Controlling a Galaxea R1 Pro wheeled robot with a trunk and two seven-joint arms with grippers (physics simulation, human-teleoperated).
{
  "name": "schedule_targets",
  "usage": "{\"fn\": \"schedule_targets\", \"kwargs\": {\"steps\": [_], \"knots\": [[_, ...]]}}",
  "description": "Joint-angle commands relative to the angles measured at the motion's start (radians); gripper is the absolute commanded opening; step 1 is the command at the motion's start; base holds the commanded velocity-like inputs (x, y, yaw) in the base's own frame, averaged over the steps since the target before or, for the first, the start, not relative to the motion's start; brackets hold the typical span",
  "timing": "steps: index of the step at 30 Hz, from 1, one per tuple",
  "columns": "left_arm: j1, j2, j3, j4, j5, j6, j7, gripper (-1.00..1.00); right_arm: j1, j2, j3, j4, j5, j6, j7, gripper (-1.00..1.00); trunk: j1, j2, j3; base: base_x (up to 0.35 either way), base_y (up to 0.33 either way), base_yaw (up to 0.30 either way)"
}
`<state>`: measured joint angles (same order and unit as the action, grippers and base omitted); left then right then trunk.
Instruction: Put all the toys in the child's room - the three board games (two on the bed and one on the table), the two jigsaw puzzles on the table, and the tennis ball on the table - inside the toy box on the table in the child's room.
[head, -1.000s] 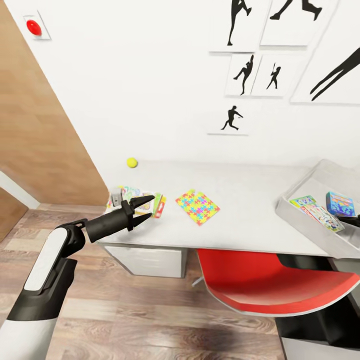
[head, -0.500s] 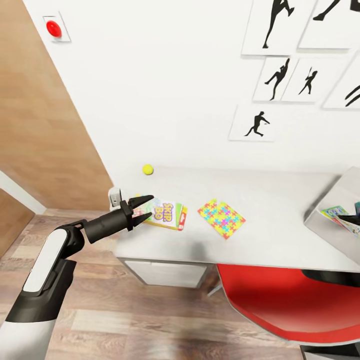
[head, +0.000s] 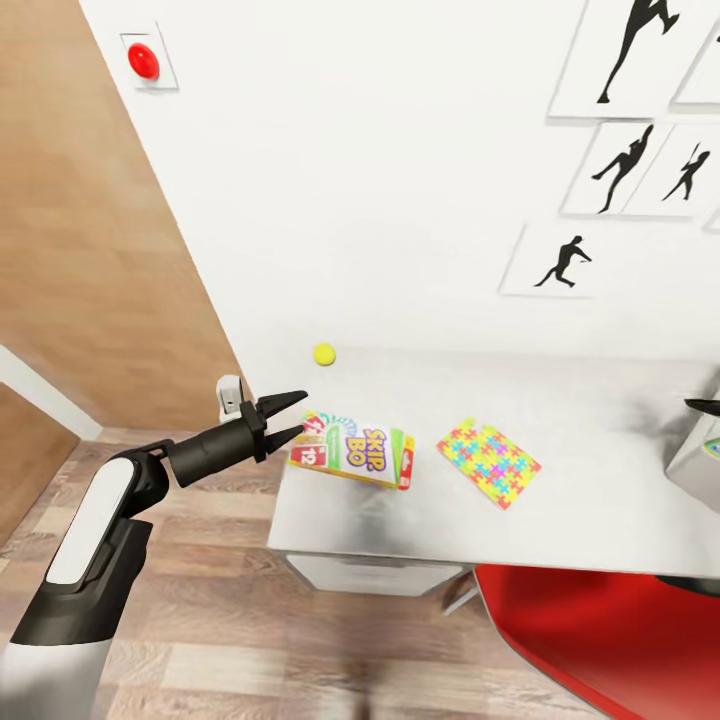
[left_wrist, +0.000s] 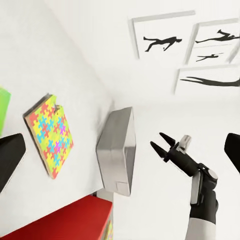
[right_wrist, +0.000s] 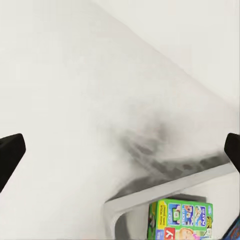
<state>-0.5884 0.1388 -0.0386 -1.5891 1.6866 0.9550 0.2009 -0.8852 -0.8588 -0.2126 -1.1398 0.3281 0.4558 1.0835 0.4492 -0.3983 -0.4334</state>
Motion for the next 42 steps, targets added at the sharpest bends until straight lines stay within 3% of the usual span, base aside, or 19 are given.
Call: {"fn": "schedule_targets", "kwargs": {"steps": [1,10,22,36,39,42], "knots": [[-0.001,0.001,-0.001,-0.001,0.010,0.001,0.010,1.00,-0.015,-0.003,-0.001,-0.004,0.006,0.012,0.008,1.00,0.001,-0.002,-0.002,0.085,0.116,0.000],[-0.001,0.001,-0.001,0.001,0.010,0.000,0.015,1.00,-0.120,-0.042,-0.001,-0.037,0.009,0.090,0.016,1.00,0.001,-0.002,-0.002,0.044,0.060,0.000],[-0.001,0.001,-0.001,0.002,0.009,-0.001,0.018,1.00,-0.166,-0.069,0.003,-0.084,0.008,0.164,0.056,1.00,0.001,-0.002,-0.002,0.011,0.016,0.000],[-0.001,0.002,-0.001,0.004,0.009,-0.001,0.017,1.00,-0.168,-0.059,0.010,-0.135,0.005,0.225,0.158,1.00,0.001,-0.002,-0.002,0.002,0.065,0.000],[-0.001,0.002,-0.001,0.005,0.009,-0.001,0.017,1.00,-0.160,-0.035,0.011,-0.148,-0.005,0.355,0.240,1.00,0.001,-0.002,-0.002,0.001,0.216,0.000],[-0.001,0.002,-0.001,0.006,0.009,-0.001,0.017,1.00,-0.154,-0.021,0.011,-0.152,-0.009,0.411,0.275,1.00,0.001,-0.002,-0.002,0.000,0.241,0.000]]}}
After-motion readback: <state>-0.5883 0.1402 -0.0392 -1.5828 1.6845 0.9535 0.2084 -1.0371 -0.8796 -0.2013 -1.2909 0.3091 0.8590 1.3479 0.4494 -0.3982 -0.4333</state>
